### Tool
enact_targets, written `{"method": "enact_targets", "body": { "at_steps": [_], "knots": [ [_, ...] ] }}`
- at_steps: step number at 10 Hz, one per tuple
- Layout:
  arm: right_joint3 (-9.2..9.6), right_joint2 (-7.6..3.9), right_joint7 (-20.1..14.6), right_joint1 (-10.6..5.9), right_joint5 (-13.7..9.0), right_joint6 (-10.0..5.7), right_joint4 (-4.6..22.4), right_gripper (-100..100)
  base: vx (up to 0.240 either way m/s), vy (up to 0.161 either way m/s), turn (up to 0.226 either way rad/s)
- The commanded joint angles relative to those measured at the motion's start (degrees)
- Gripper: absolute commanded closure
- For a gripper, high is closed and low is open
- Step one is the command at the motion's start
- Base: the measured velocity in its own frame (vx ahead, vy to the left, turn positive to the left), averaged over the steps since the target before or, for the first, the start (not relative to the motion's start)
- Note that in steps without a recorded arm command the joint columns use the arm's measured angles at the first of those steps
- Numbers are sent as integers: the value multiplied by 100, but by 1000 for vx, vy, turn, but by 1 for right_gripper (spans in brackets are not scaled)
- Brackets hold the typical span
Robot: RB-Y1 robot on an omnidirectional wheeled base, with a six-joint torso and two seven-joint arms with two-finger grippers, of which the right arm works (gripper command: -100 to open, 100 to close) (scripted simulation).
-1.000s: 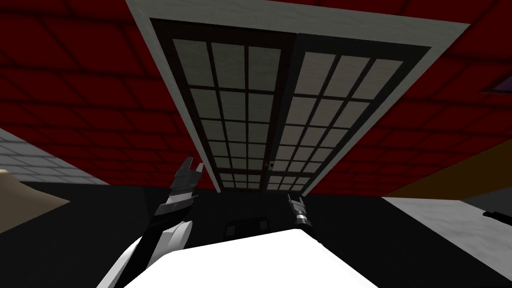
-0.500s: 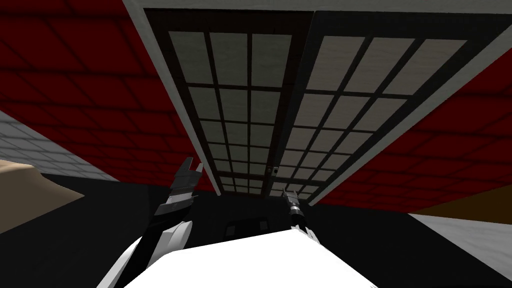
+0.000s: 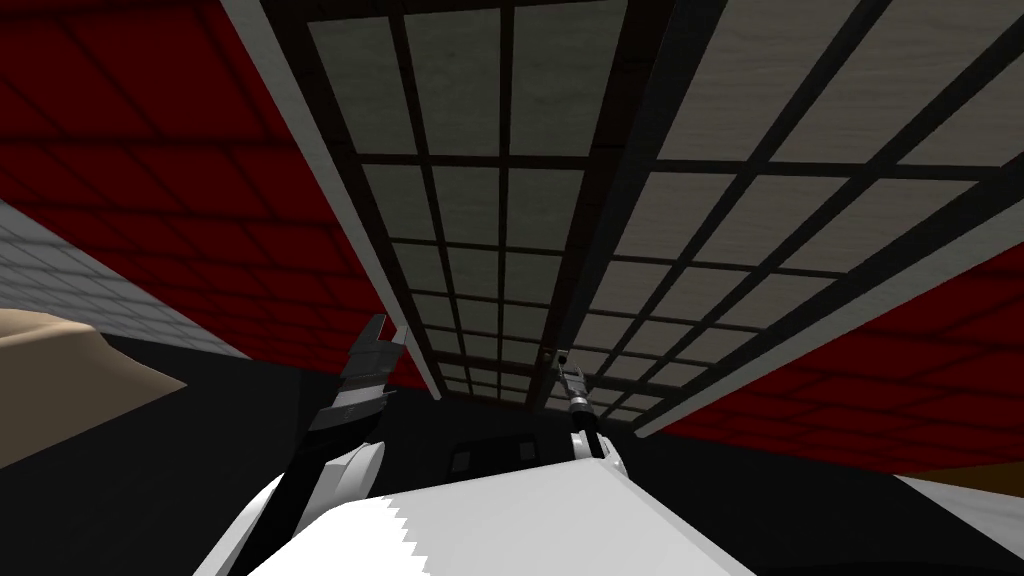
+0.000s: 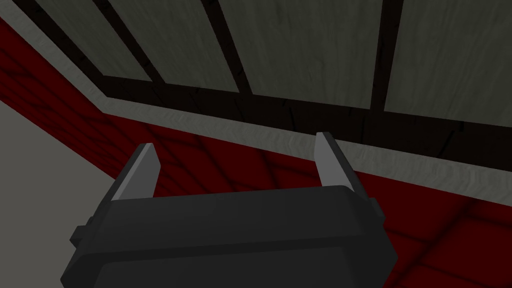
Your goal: Pull the door open
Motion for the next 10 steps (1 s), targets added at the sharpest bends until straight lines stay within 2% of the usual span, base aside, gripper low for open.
{"method": "enact_targets", "body": {
  "at_steps": [1, 2, 3, 8, 9, 10],
  "knots": [
    [51, 49, 21, -149, 10, -22, -13, -100, 200, -44, 103],
    [30, 55, 32, -85, 7, -17, -15, -100, 92, -18, 20],
    [30, 55, 32, -85, 7, -17, -15, 100, -23, 12, -26],
    [30, 55, 32, -85, 7, -17, -15, 100, -15, 4, 6],
    [7, 28, -56, 19, 11, -3, 51, 100, -85, 36, -41],
    [-6, 15, -86, 54, 9, -1, 69, 100, -130, 28, -48]
  ]
}}
